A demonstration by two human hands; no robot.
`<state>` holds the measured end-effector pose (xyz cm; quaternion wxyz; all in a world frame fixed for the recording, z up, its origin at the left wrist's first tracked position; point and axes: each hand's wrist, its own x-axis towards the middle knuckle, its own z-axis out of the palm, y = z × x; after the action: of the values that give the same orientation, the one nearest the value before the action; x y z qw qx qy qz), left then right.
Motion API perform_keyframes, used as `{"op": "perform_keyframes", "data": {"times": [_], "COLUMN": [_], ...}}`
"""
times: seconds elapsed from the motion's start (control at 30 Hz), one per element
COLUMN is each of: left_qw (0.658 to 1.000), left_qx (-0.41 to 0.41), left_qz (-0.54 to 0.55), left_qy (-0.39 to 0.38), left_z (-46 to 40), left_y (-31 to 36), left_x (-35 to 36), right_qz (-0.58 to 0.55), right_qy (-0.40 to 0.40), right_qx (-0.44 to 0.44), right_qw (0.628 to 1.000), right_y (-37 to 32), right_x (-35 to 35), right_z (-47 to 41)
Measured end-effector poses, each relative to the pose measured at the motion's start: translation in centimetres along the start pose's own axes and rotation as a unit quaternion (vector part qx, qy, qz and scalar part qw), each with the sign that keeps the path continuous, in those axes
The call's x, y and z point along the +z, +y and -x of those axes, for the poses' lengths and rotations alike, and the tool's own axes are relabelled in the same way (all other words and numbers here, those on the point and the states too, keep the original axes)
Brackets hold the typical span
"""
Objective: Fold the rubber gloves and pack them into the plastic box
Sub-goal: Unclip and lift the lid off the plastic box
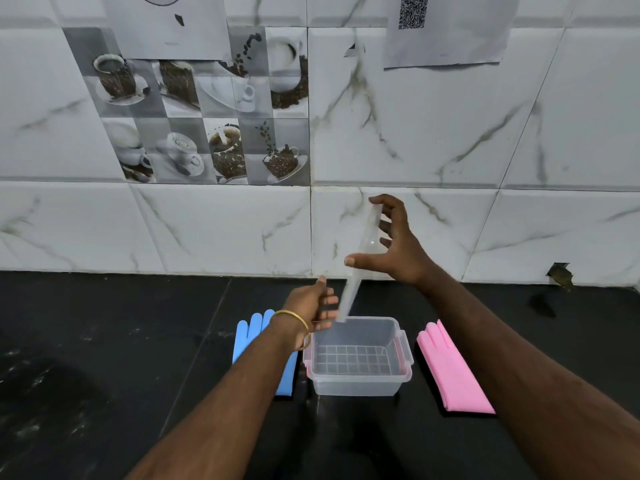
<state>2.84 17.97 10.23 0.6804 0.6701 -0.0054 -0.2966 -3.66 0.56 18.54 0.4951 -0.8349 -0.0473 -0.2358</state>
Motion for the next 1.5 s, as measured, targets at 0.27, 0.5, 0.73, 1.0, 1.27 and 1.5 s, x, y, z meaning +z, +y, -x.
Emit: {"op": "perform_keyframes", "data": {"times": [0.27, 0.5, 0.73, 1.0, 1.27, 1.5], "left_qw": [0.994, 0.987, 0.968, 0.964, 0.939, 0.943], "left_qx": [-0.022, 0.025, -0.005, -0.102, -0.122, -0.116], "left_qz": [0.086, -0.076, -0.223, -0.219, -0.309, -0.296], "left_qy": [0.066, 0.138, 0.112, 0.107, 0.092, 0.095], "left_z": [-2.1, -6.5, -11.0, -13.6, -15.0, -14.7], "left_y": [2.2, 0.9, 0.2, -3.1, -5.6, -5.5], "left_x": [-1.1, -1.7, -1.8, -1.9, -2.2, -2.4], "right_qz": [-0.151, -0.048, -0.025, 0.007, 0.105, 0.107], "right_qy": [0.059, 0.064, 0.094, 0.066, -0.033, -0.045], "right_qx": [0.109, 0.261, 0.333, 0.417, 0.477, 0.512], "right_qw": [0.981, 0.962, 0.938, 0.907, 0.872, 0.851], "right_y": [5.6, 11.2, 16.1, 20.1, 22.2, 21.4], "right_x": [-1.9, -1.5, 0.0, 1.4, 2.5, 1.9], "right_z": [1.1, 2.1, 2.2, 2.2, 2.3, 2.1]}}
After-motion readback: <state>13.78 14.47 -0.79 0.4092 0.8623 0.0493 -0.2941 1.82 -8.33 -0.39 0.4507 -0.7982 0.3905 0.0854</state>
